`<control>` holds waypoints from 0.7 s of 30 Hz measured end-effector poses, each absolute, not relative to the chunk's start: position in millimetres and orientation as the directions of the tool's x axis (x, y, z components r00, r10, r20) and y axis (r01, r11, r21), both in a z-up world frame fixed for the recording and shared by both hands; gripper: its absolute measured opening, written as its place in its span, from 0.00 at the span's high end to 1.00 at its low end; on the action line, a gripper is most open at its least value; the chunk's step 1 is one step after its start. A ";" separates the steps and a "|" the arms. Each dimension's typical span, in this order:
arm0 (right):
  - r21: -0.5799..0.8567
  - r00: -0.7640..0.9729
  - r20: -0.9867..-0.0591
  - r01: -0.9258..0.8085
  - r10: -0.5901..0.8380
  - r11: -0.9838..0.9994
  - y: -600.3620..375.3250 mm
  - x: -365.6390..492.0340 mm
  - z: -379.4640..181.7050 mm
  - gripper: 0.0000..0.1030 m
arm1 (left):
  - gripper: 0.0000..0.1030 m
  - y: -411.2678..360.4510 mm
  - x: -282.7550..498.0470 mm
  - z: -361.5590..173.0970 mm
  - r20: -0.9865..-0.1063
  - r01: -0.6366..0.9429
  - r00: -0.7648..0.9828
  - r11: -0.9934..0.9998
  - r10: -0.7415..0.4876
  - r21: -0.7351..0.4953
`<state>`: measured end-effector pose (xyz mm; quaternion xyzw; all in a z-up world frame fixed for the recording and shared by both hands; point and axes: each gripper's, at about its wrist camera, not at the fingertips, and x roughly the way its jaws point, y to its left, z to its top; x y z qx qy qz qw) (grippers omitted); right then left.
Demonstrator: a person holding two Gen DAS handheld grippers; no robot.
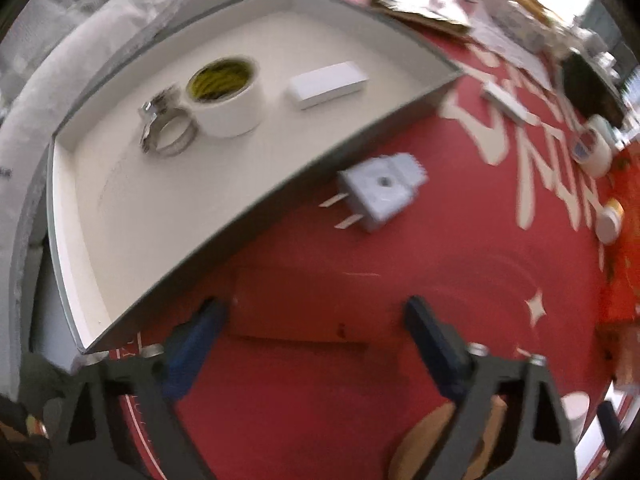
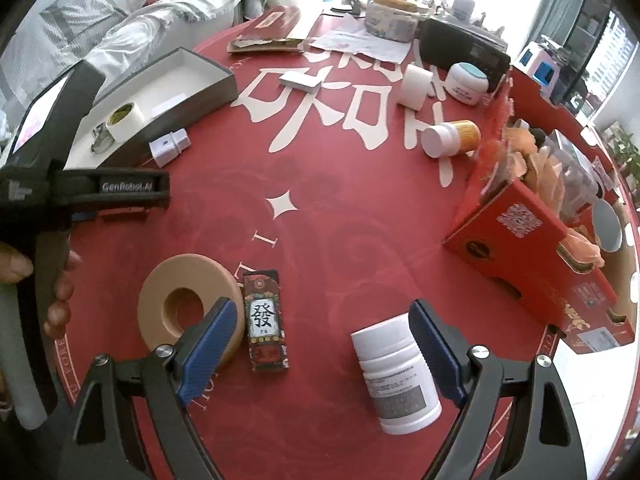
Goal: Organize rigid objects
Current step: 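Move both grippers back over the table toward the brown tape ring and tile box, then close right gripper on the white pill bottle while left gripper grasps the small red box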
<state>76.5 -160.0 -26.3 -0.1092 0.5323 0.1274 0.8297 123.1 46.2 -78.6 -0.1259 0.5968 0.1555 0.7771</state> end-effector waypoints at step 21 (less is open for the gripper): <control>-0.032 0.316 -0.949 -0.112 0.005 0.993 -236.9 71.1 -55.7 0.14 | 0.30 13.7 53.8 -74.1 -0.964 -0.215 0.263 0.977 0.049 -0.009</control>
